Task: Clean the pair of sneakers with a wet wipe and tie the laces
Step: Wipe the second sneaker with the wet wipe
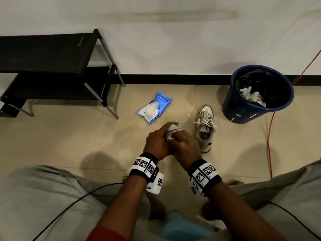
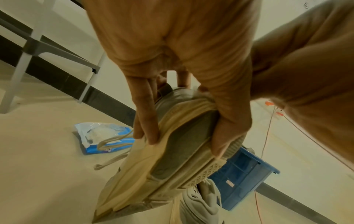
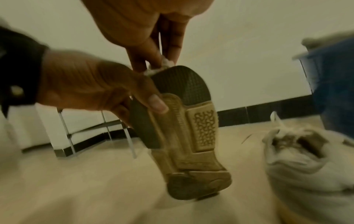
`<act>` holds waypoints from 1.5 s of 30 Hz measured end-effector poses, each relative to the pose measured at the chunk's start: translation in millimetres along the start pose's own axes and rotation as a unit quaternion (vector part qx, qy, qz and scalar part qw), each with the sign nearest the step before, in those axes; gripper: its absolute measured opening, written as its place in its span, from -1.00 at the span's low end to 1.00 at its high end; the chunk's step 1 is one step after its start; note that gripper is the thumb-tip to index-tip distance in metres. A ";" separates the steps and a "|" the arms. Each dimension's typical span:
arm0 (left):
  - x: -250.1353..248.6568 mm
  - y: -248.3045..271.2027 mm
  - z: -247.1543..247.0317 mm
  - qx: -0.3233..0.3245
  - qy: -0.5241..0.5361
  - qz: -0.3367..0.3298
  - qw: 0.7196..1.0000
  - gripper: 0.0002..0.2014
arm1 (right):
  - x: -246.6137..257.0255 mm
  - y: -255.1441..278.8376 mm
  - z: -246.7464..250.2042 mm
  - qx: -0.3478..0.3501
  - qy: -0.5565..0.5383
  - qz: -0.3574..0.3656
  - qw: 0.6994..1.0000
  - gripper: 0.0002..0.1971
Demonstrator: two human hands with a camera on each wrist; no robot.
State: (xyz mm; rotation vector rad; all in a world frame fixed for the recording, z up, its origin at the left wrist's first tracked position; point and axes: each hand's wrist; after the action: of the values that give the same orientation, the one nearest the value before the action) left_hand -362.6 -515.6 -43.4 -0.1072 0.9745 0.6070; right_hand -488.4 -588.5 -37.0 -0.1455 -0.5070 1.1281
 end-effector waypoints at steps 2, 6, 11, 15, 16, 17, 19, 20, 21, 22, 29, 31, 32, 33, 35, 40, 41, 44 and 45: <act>-3.7 -0.2 -3.9 0.002 -0.009 -0.008 1.000 -0.01 | -17.9 -0.2 -4.5 -0.008 0.004 -0.032 0.999 -0.88; -0.9 -3.4 -7.2 -0.023 0.003 -0.006 1.000 0.03 | -37.7 -5.8 -4.1 -0.039 -0.076 -0.196 0.977 -0.86; 0.9 -3.8 -3.2 -0.011 0.003 0.002 1.000 0.00 | -16.8 -0.2 5.1 0.020 -0.064 -0.101 0.993 -0.75; 3.5 -4.8 -3.6 -0.029 0.020 -0.003 0.999 0.04 | -39.0 -9.6 3.0 -0.003 -0.109 -0.276 0.955 -0.87; 4.7 -3.9 -2.6 -0.032 0.025 -0.003 0.999 0.01 | -28.7 -6.1 5.4 -0.008 -0.104 -0.241 0.965 -0.83; 5.5 -5.9 0.4 -0.038 0.031 -0.001 0.999 -0.01 | -16.6 -4.4 8.6 -0.011 -0.102 -0.187 0.977 -0.78; 8.4 -6.1 2.2 -0.038 0.043 0.004 0.998 -0.02 | -9.6 -2.8 9.6 -0.006 -0.095 -0.132 0.987 -0.71; 7.6 -6.6 2.0 -0.039 0.046 0.003 0.998 -0.02 | -16.8 -6.0 7.8 -0.002 -0.102 -0.149 0.984 -0.74; 6.0 -7.1 0.6 -0.042 0.043 0.002 0.998 -0.01 | -26.8 -9.4 5.1 0.000 -0.103 -0.194 0.976 -0.78; 3.0 -7.3 0.1 -0.042 0.038 -0.001 0.998 0.01 | -37.3 -12.3 1.7 0.004 -0.105 -0.240 0.965 -0.80; 9.6 -16.8 3.4 -0.055 0.059 0.027 0.996 0.03 | -4.2 -7.6 16.7 -0.025 -0.093 -0.105 0.990 -0.65; 7.7 -17.4 2.8 -0.054 0.055 0.023 0.997 0.03 | -16.1 -10.5 10.5 -0.031 -0.104 -0.139 0.984 -0.70; 6.0 -16.7 2.6 -0.055 0.051 0.016 0.997 0.02 | -24.3 -11.7 5.6 -0.038 -0.122 -0.182 0.975 -0.77; 4.4 -16.8 1.8 -0.054 0.046 0.012 0.997 0.01 | -31.7 -13.0 2.1 -0.045 -0.141 -0.221 0.964 -0.82; 2.9 -16.5 0.9 -0.052 0.040 0.003 0.998 0.01 | -36.4 -13.7 -2.1 -0.043 -0.159 -0.258 0.952 -0.82; 5.5 -16.5 0.7 -0.053 0.029 -0.005 0.998 0.02 | -37.6 -22.7 0.6 -0.016 -0.209 -0.381 0.900 -0.70; 5.6 -16.6 0.0 -0.055 0.026 -0.005 0.998 0.03 | -39.1 -24.9 1.1 -0.003 -0.215 -0.399 0.891 -0.72; 6.1 -20.9 0.9 -0.059 0.029 -0.001 0.998 0.04 | -42.0 -30.9 3.5 0.025 -0.178 -0.369 0.912 -0.77; 6.4 -21.0 1.4 -0.055 0.027 0.001 0.998 0.03 | -40.4 -29.5 5.9 0.028 -0.158 -0.352 0.922 -0.77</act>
State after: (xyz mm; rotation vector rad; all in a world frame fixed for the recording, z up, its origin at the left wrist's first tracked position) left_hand -347.9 -529.8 -51.5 -0.2225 0.9940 0.6621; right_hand -480.1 -638.0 -33.8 0.2627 -0.7371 0.4521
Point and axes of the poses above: each hand's wrist, its own y-axis away from the middle knuckle, its own z-axis out of the back of the hand, x = y × z, and after that the axes turned 8 degrees about y, right-handed
